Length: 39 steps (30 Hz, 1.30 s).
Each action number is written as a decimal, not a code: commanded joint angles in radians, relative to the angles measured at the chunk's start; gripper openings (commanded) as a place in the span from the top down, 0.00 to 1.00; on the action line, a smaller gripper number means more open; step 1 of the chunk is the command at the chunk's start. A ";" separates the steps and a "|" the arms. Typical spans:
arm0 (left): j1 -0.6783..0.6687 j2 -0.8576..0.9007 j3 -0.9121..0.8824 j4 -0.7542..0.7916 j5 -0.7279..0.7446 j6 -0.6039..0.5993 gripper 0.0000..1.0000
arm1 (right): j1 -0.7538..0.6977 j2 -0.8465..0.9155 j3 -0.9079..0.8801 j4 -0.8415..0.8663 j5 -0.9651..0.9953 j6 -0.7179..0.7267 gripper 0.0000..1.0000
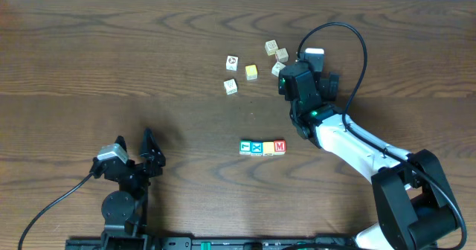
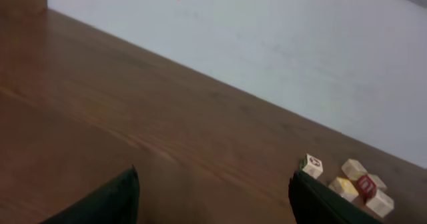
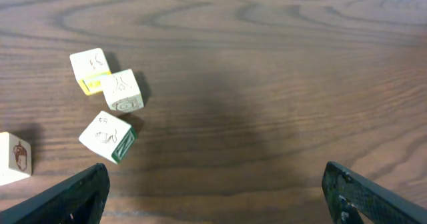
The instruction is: Lift 4 blocks
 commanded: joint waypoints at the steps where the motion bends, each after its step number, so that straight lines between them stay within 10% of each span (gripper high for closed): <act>1: 0.005 -0.009 -0.006 -0.063 -0.008 -0.027 0.28 | -0.008 0.006 0.006 0.000 0.016 -0.008 0.01; 39: 0.005 -0.004 -0.006 -0.061 -0.005 -0.012 0.28 | -0.008 -0.148 0.004 -0.148 0.011 -0.008 0.01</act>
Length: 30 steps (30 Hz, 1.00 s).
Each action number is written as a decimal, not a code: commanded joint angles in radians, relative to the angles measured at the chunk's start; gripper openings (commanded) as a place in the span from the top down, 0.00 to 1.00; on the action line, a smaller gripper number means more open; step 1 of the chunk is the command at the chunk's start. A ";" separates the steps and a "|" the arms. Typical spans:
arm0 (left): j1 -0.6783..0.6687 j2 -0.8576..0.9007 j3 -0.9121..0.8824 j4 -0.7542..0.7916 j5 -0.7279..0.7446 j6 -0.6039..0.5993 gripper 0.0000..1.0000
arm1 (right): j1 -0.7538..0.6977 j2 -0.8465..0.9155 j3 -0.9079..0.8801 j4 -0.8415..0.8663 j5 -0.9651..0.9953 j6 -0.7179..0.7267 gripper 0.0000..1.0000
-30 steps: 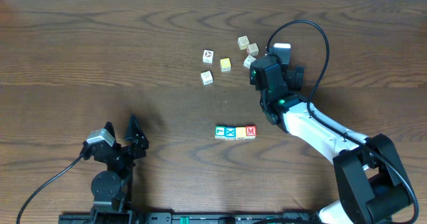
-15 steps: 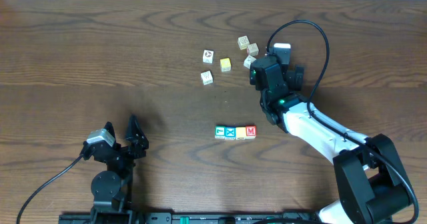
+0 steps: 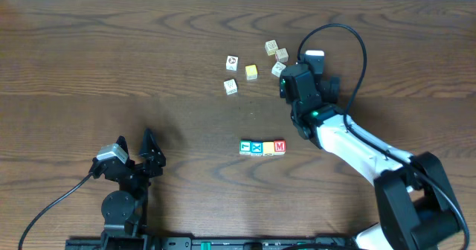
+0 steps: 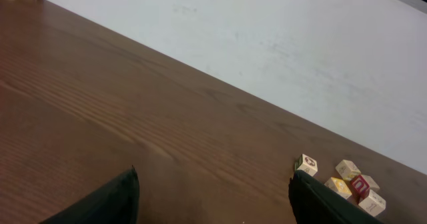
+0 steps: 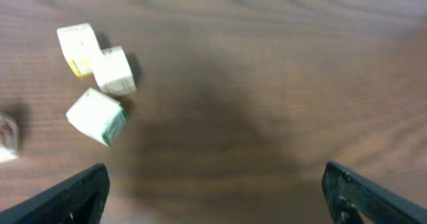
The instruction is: Lift 4 blocks
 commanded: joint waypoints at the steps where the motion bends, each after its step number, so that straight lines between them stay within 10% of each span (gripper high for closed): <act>1: 0.005 -0.004 -0.010 -0.054 -0.010 0.010 0.28 | -0.007 -0.145 0.006 -0.069 0.016 -0.007 0.01; 17: 0.005 -0.004 -0.010 -0.054 -0.010 0.010 0.28 | -0.013 -0.763 -0.017 -0.421 -0.030 -0.006 0.01; 30: 0.005 -0.004 -0.010 -0.054 -0.010 0.010 0.27 | -0.332 -1.280 -0.396 -0.135 -0.404 -0.007 0.01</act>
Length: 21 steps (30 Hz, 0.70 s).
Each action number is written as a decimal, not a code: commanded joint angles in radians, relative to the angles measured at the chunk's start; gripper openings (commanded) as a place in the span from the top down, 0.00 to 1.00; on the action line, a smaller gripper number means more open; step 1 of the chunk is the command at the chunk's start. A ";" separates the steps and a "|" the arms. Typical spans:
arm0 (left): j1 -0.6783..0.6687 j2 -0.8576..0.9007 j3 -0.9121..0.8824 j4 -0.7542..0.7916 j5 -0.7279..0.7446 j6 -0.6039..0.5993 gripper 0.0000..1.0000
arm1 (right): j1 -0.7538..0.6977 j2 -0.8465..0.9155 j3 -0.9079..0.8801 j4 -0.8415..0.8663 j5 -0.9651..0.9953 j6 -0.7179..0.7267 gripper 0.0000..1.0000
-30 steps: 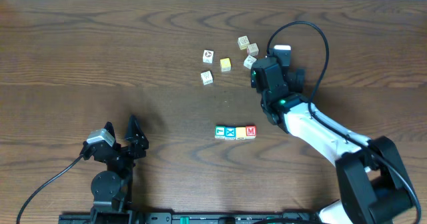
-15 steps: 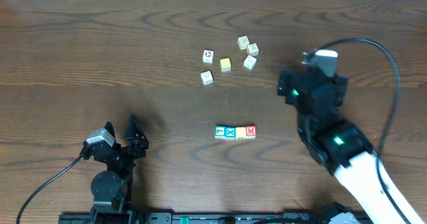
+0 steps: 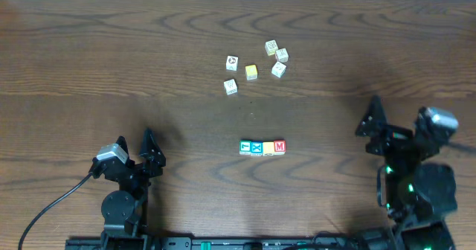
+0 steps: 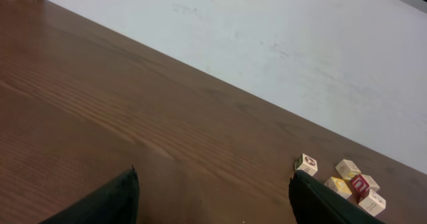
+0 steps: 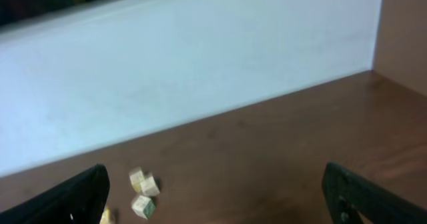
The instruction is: Lift 4 blocks
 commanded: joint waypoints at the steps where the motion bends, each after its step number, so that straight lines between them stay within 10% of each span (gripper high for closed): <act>1: 0.005 -0.005 -0.011 -0.050 -0.011 0.010 0.28 | -0.073 -0.109 -0.110 0.097 -0.142 -0.005 0.01; 21: 0.005 -0.005 -0.011 -0.050 -0.011 0.010 0.28 | -0.192 -0.470 -0.512 0.293 -0.272 -0.089 0.01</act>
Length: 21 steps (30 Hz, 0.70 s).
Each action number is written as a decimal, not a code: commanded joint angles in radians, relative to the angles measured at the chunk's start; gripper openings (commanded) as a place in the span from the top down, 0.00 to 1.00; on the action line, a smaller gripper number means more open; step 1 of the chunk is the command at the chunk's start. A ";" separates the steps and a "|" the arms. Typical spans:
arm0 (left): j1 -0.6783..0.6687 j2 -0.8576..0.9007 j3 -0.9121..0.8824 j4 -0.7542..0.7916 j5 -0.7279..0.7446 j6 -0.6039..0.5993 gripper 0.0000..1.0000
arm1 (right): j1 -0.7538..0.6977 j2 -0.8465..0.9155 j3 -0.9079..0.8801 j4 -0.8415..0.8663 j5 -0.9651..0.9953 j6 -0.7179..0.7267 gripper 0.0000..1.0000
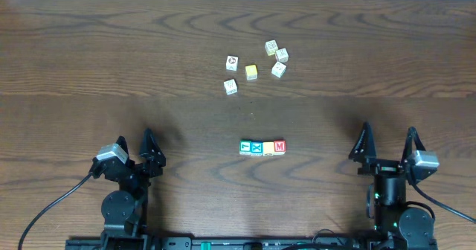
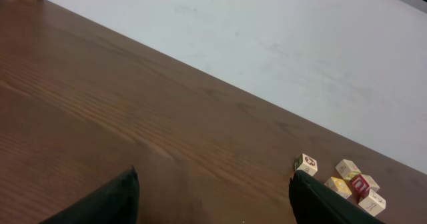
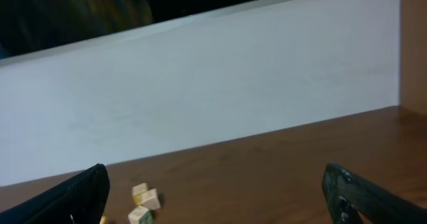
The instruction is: Lift 4 blocks
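A short row of coloured blocks (image 1: 262, 146), touching side by side, lies at the table's middle front; a red M block (image 1: 280, 146) ends it on the right. Several pale loose blocks (image 1: 251, 71) are scattered further back. My left gripper (image 1: 135, 142) stands open and empty at the front left. My right gripper (image 1: 387, 135) stands open and empty at the front right. The left wrist view shows my left gripper (image 2: 213, 201) with loose blocks (image 2: 308, 164) far ahead on the right. In the right wrist view my right gripper (image 3: 213, 197) faces the pale blocks (image 3: 149, 199) at lower left.
The brown wooden table (image 1: 89, 56) ends at a white wall (image 2: 280, 37) at the back. A brown wooden side edge (image 3: 413, 44) shows at the right of the right wrist view.
My right arm has moved from a turned pose near the table's right edge to a straight pose at the front right, facing the back wall. The left arm and all blocks are unchanged.
My right gripper was open above the loose blocks at the back right, and stayed near them at the second moment. Then it was back at the front right, empty. Now it rests there. No block has changed place, and the left arm has not moved.
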 commanded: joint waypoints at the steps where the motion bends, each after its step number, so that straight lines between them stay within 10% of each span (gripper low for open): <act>1: 0.005 -0.005 -0.012 -0.050 -0.011 0.010 0.28 | -0.022 -0.011 -0.024 -0.003 -0.029 -0.023 0.01; 21: 0.005 -0.005 -0.012 -0.050 -0.011 0.010 0.28 | -0.024 -0.012 -0.126 -0.113 -0.017 -0.127 0.01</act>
